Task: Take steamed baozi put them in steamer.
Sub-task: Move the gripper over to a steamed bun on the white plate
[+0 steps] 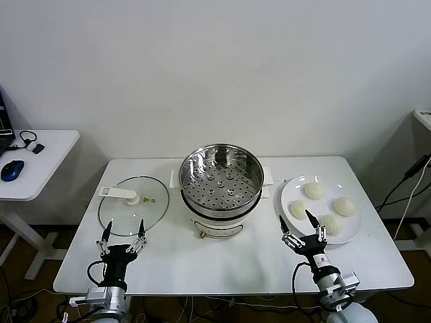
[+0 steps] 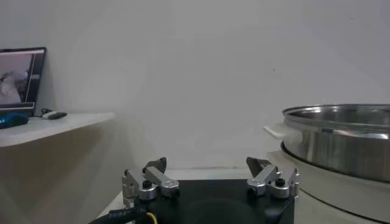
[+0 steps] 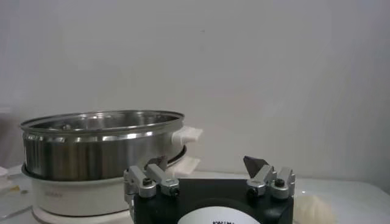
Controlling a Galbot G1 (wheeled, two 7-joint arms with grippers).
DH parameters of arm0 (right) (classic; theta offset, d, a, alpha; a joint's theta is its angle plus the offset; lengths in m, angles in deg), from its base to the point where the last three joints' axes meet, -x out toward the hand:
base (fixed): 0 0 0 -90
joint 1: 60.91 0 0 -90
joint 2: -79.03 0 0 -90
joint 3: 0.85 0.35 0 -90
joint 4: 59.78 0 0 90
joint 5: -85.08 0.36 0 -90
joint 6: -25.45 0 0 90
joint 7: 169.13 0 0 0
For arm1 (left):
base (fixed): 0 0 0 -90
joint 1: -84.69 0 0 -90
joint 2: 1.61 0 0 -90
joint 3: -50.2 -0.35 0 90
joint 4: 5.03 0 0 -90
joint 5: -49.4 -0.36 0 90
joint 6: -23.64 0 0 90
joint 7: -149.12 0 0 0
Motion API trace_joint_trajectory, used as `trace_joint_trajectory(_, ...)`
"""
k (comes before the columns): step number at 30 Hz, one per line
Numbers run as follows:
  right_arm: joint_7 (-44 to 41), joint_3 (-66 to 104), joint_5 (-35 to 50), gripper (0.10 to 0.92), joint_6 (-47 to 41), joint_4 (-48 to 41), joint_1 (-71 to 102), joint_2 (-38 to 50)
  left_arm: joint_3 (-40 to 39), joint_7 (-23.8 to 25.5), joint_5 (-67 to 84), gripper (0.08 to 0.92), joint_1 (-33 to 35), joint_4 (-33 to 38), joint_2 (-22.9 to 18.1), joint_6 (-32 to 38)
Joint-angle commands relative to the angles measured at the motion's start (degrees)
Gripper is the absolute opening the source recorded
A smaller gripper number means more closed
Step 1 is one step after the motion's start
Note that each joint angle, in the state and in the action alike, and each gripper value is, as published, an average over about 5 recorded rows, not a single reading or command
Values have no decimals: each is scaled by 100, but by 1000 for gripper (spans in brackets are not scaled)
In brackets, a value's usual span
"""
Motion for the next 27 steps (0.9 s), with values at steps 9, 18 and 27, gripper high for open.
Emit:
trace_joint_trajectory(9,-547,590,178,823,-388,-349,-907,1047,-1,98,0,823,8,77,20,-28)
trace_joint_trajectory(18,-1639,388,436,823,-610,-1382,-2078,2507,-35,150,44,823,-93,38,11,-33)
trace_joint_trajectory(27,-3660,-564,-122,823,-1045,-2433,-3395,3899,-42,241,234,823,-154,-6,33,-76)
